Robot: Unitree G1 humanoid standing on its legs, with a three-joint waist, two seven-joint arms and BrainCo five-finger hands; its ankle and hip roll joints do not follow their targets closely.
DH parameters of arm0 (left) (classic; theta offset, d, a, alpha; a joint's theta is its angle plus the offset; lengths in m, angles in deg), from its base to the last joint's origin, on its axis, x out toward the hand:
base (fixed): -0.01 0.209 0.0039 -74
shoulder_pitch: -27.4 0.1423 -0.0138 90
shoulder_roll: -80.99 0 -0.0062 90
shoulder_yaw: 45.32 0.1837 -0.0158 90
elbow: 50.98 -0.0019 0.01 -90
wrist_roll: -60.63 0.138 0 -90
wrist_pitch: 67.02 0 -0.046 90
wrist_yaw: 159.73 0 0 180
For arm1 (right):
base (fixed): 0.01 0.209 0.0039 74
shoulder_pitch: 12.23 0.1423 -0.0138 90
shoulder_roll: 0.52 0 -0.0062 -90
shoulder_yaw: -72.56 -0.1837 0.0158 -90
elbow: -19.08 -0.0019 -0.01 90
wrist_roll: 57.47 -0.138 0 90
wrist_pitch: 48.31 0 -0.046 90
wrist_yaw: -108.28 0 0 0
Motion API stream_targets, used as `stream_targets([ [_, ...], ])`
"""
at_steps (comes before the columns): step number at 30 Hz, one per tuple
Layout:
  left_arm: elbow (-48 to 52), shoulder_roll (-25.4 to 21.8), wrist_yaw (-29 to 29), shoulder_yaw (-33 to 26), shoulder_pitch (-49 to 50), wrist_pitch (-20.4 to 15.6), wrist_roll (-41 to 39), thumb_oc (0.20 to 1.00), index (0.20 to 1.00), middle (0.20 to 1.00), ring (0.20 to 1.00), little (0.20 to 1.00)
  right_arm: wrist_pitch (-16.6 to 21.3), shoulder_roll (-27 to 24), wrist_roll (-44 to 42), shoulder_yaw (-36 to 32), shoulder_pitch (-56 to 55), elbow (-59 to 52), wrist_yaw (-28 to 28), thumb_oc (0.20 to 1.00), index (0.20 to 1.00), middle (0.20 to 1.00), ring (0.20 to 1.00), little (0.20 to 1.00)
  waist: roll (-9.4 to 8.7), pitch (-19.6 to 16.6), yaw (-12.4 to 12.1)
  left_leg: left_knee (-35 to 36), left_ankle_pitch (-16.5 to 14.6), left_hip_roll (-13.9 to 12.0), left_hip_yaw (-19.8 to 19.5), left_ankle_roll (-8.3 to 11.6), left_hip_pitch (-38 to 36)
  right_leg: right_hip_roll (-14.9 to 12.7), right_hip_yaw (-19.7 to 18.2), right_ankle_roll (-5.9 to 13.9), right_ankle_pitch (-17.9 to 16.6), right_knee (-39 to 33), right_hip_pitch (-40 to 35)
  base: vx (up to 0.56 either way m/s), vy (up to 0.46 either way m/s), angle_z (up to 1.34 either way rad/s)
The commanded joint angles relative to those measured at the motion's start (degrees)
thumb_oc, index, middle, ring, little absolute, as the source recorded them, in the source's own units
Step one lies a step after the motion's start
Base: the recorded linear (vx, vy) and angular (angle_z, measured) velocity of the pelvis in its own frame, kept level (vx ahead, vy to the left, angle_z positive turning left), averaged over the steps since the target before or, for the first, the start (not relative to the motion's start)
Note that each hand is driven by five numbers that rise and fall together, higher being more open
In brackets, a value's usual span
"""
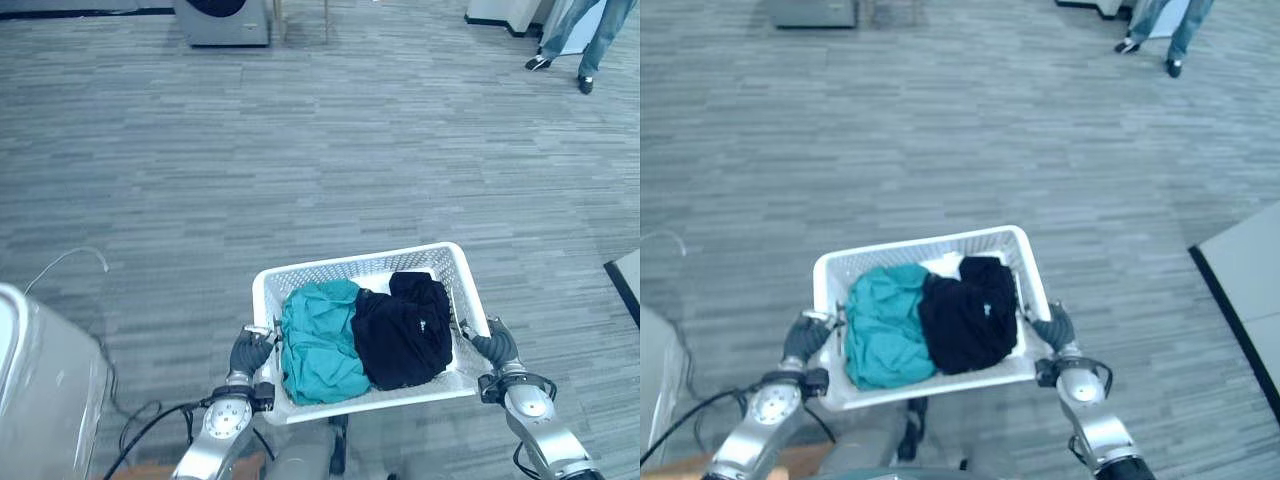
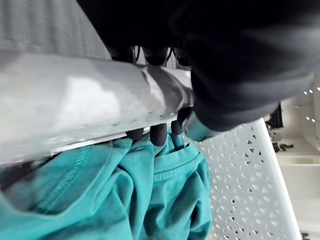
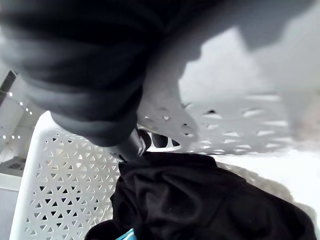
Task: Grab the laundry basket,head to the washer,open it,put in the laundry and shut it.
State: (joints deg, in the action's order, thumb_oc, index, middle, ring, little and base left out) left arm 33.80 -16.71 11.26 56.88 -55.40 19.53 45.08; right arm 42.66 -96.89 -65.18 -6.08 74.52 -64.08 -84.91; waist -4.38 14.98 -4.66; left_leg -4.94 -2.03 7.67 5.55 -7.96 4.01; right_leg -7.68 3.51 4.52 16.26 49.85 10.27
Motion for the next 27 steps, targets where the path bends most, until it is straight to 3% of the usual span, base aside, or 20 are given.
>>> stream_targets([
  [1,5.09,1.54,2.67,1.31,-1.29,-4.80,-2.16,0.200,0.200,0.200,0.200,0.200,8.56,1.63,-5.92,2.02,5.78,-6.96,8.90,0.200,0.200,0.200,0.200,0.200,1.02,-1.90,0.81,-0.67,-6.92,-4.90,2.59,3.22,-3.83,-0.23,6.89,2.21,-14.64,-33.76,-5.33,0.68,0.111,-0.20],
  [4,4.62,2.12,2.56,0.10,-1.89,-5.28,-0.88,0.200,0.200,0.200,0.200,0.200,8.65,1.57,-6.28,1.27,5.69,-6.99,8.91,0.200,0.200,0.200,0.200,0.200,1.48,-0.85,4.01,1.69,-10.91,-4.84,1.40,4.75,-12.53,-0.44,11.92,2.99,-17.87,-44.64,1.81,0.75,-0.019,0.55],
  [6,3.47,2.85,2.45,0.01,-2.96,-5.69,-0.56,0.200,0.200,0.200,0.200,0.200,8.54,1.36,-4.99,-0.23,3.37,-7.29,9.03,0.200,0.200,0.200,0.200,0.200,1.85,-1.64,6.64,3.21,-13.32,-5.64,-2.20,6.18,-18.28,0.06,9.03,4.10,-21.51,-48.27,5.56,0.77,-0.193,0.30],
  [8,3.46,2.99,2.79,0.01,-2.87,-5.74,-0.14,0.200,0.200,0.200,0.200,0.200,8.64,1.34,-4.95,-0.54,2.30,-7.41,9.17,0.200,0.200,0.200,0.200,0.200,1.77,-2.43,7.24,2.92,-13.79,-6.15,-2.84,6.95,-19.77,0.24,8.02,4.00,-22.11,-48.75,4.16,0.54,-0.192,0.84],
  [9,2.97,3.79,2.95,0.86,-2.49,-5.51,-0.04,0.200,0.200,0.200,0.200,0.200,8.60,1.32,-4.42,-0.75,1.36,-6.65,9.07,0.200,0.200,0.200,0.200,0.200,2.51,-3.69,7.72,-2.22,-9.89,-8.29,-3.34,9.51,-19.70,1.43,7.02,2.10,-23.20,-47.59,2.08,0.53,-0.213,1.37],
  [10,2.97,3.79,2.95,0.86,-2.49,-5.51,-0.04,0.200,0.200,0.200,0.200,0.200,8.60,1.32,-4.42,-0.75,1.36,-6.65,9.07,0.200,0.200,0.200,0.200,0.200,2.51,-3.69,7.72,-2.22,-9.89,-8.29,-3.34,9.51,-19.70,1.43,7.02,2.10,-23.20,-47.59,2.08,0.60,-0.344,1.30],
  [11,3.01,4.30,3.08,1.90,-2.23,-5.13,-0.66,0.200,0.200,0.200,0.200,0.200,8.66,0.74,-4.19,-1.07,1.03,-6.07,8.35,0.200,0.200,0.200,0.200,0.200,2.41,-3.66,7.68,-15.71,-3.12,-10.18,-3.76,11.40,-15.05,2.05,7.19,-0.06,-22.31,-47.35,-0.51,0.35,-0.267,1.21],
  [12,3.14,4.41,3.33,2.25,-2.26,-5.02,-0.70,0.200,0.200,0.200,0.200,0.200,8.67,0.32,-4.32,-1.10,1.51,-5.94,7.95,0.200,0.200,0.200,0.200,0.200,2.15,-3.56,7.55,-20.29,-2.13,-10.29,-4.08,10.98,-12.65,2.52,7.07,-1.10,-21.41,-47.83,-2.12,0.47,-0.330,0.88],
  [14,3.07,4.41,3.37,2.27,-2.05,-4.81,-0.63,0.200,0.200,0.200,0.200,0.200,8.44,-0.17,-4.55,-1.42,1.57,-5.41,7.54,0.200,0.200,0.200,0.200,0.200,1.49,-4.41,7.49,-21.67,-0.62,-10.01,-3.77,10.32,-10.65,2.86,6.86,-2.19,-19.84,-48.71,-4.39,0.41,-0.154,-0.15],
  [15,2.93,4.70,3.44,2.58,-2.46,-4.53,-0.83,0.200,0.200,0.200,0.200,0.200,8.25,-0.86,-4.65,-1.70,1.53,-5.52,7.22,0.200,0.200,0.200,0.200,0.200,0.97,-4.56,6.71,-19.69,-3.42,-7.46,-4.33,9.09,-7.57,2.77,5.82,-2.23,-18.59,-49.63,-7.02,0.51,-0.091,-0.28],
  [16,2.77,4.89,3.47,3.28,-2.83,-4.43,-0.63,0.200,0.200,0.200,0.200,0.200,8.32,-1.12,-4.95,-2.28,1.23,-5.79,6.91,0.200,0.200,0.200,0.200,0.200,0.56,-4.35,6.29,-18.02,-6.96,-6.69,-3.28,8.13,-5.55,2.37,5.89,-1.75,-17.79,-50.41,-8.96,0.49,-0.074,0.09],
  [18,2.64,4.87,3.65,3.67,-3.39,-4.42,-0.28,0.200,0.200,0.200,0.200,0.200,8.43,-1.16,-4.84,-3.01,1.25,-5.71,6.42,0.200,0.200,0.200,0.200,0.200,-0.25,-4.15,5.61,-14.22,-9.09,-4.86,-1.95,7.25,-2.15,1.62,6.10,-1.14,-17.18,-51.68,-10.91,0.29,-0.029,-0.36],
  [21,2.47,4.84,3.68,4.00,-4.03,-4.59,0.19,0.200,0.200,0.200,0.200,0.200,8.51,-0.81,-4.64,-3.30,1.47,-5.09,5.76,0.200,0.200,0.200,0.200,0.200,0.76,-3.20,4.18,-4.40,-2.87,-4.79,0.05,7.82,2.44,3.14,6.06,-1.00,-15.87,-52.47,-13.97,0.20,0.007,-0.10],
  [23,2.45,4.85,4.11,3.81,-4.01,-4.61,0.57,0.200,0.200,0.200,0.200,0.200,8.35,-0.29,-4.41,-3.33,1.80,-4.58,5.75,0.200,0.200,0.200,0.200,0.200,1.47,-3.54,3.60,-0.75,-1.18,-5.43,1.93,8.10,2.13,3.95,6.05,-0.90,-14.58,-52.12,-15.19,0.27,0.081,-0.28],
  [27,2.27,4.66,4.63,3.68,-2.82,-4.39,0.52,0.200,0.200,0.200,0.200,0.200,8.27,1.15,-3.66,-2.58,1.33,-3.99,6.76,0.200,0.200,0.200,0.200,0.200,1.74,-4.89,3.38,0.68,-2.25,-4.61,1.07,6.79,-1.95,2.98,5.45,0.06,-12.61,-49.09,-16.33,0.29,0.130,-0.27],
])
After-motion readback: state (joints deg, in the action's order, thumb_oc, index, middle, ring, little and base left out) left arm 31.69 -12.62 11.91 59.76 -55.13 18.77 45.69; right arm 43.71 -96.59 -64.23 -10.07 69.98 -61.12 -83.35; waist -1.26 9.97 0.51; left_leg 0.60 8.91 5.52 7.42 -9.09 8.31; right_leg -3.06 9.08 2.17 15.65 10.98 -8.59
